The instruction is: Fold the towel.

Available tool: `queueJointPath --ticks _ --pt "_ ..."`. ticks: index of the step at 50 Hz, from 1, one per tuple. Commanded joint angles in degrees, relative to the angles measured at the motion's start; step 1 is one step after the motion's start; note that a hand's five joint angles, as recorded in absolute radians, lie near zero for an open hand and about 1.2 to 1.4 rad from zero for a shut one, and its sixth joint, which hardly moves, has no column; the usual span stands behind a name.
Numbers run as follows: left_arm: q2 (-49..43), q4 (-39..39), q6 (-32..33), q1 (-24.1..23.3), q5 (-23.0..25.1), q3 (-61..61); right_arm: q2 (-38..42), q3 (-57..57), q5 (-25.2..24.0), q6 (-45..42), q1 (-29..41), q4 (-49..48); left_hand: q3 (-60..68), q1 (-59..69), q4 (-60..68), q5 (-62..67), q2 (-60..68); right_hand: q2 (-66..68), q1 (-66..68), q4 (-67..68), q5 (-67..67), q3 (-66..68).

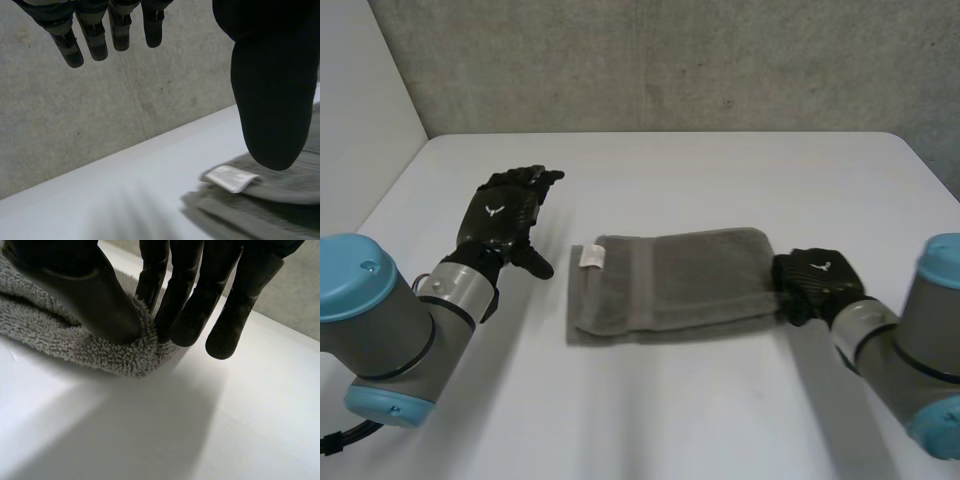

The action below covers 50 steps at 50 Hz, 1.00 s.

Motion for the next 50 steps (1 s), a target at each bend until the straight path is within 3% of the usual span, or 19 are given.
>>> queueJointPath --ticks 1,7,9,15,17,20,25,29,31,32,33,35,43,50 --pt "3.23 -0.17 -0.17 0.00 0.14 -0.16 -6.87 4.93 -0.50 -18.81 -9.20 1.88 1.16 1.08 1.20 -0.66 1.18 4.82 4.52 3.03 4.18 3.07" --pt "5.85 -0.61 -0.69 -0.26 0.05 1.94 -8.29 1.32 -0.42 -21.30 -5.52 1.97 0.99 0.91 1.03 -0.83 1.01 4.82 4.52 3.03 4.18 3.07" --pt "6.39 -0.78 -0.78 -0.70 0.05 3.00 -8.20 -4.45 -0.42 -19.20 3.48 2.14 0.99 0.91 1.03 -0.83 1.01 4.82 4.52 3.03 4.18 3.07" --pt "6.65 -3.77 -1.13 -2.55 -0.30 6.08 -5.21 -10.01 -0.77 -18.92 15.13 1.97 0.99 0.91 1.03 -0.83 1.01 4.82 4.52 3.03 4.18 3.07" --pt "6.65 -5.61 -2.01 -3.86 -1.26 7.39 0.12 -13.69 -0.77 -19.27 25.10 2.49 0.99 0.91 1.03 -0.83 1.01 4.82 4.52 3.03 4.18 3.07" --pt "6.30 -6.76 -3.24 -5.09 -3.19 8.45 4.88 -15.02 -1.03 -19.27 29.79 4.33 0.99 0.91 1.03 -0.83 1.01 4.82 4.52 3.03 4.18 3.07" --pt "5.86 -7.46 -5.00 -6.50 -5.65 8.80 7.88 -15.11 -1.03 -19.45 30.86 7.05 0.99 0.91 1.03 -0.83 1.01 4.82 4.52 3.03 4.18 3.07" --pt "5.69 -7.73 -5.70 -6.94 -6.01 8.89 5.86 -14.50 -0.95 -19.01 30.16 7.41 1.16 1.08 1.20 -0.66 1.18 4.82 4.52 3.03 4.18 3.07" --pt "5.60 -7.99 -5.88 -7.21 -6.36 9.15 3.67 -13.79 -0.95 -18.13 29.98 7.33 1.49 1.41 1.53 -0.33 1.51 -3.19 -3.50 -4.98 -3.84 -4.94" --pt "5.60 -7.99 -5.88 -7.21 -6.36 9.16 1.14 -12.49 -0.95 -17.52 29.55 6.89 1.50 1.41 1.53 -0.32 1.51 -35.50 -35.80 -37.29 -36.14 -37.25" --pt "5.51 -8.16 -5.97 -7.29 -6.36 9.42 -1.06 -11.08 -0.86 -16.56 28.68 6.36 1.50 1.41 1.53 -0.32 1.51 -59.14 -59.44 -60.93 -59.78 -60.89" --pt "5.34 -8.25 -5.97 -7.47 -6.45 9.77 -3.17 -9.94 -0.86 -15.51 27.45 5.49 1.50 1.41 1.53 -0.32 1.51 -65.18 -65.48 -66.97 -65.82 -66.93" --pt "3.49 -11.07 -6.58 -10.02 -9.70 13.20 -10.65 -7.73 0.37 -8.05 20.16 4.16 1.66 1.58 1.70 -0.16 1.68 -65.18 -65.48 -66.97 -65.82 -66.93" --pt "-4.31 -20.36 -6.58 -15.02 -10.49 20.39 -11.63 -8.96 -0.33 3.14 13.99 4.95 1.16 1.08 1.20 -0.66 1.18 -65.18 -65.48 -66.97 -65.82 -66.93"
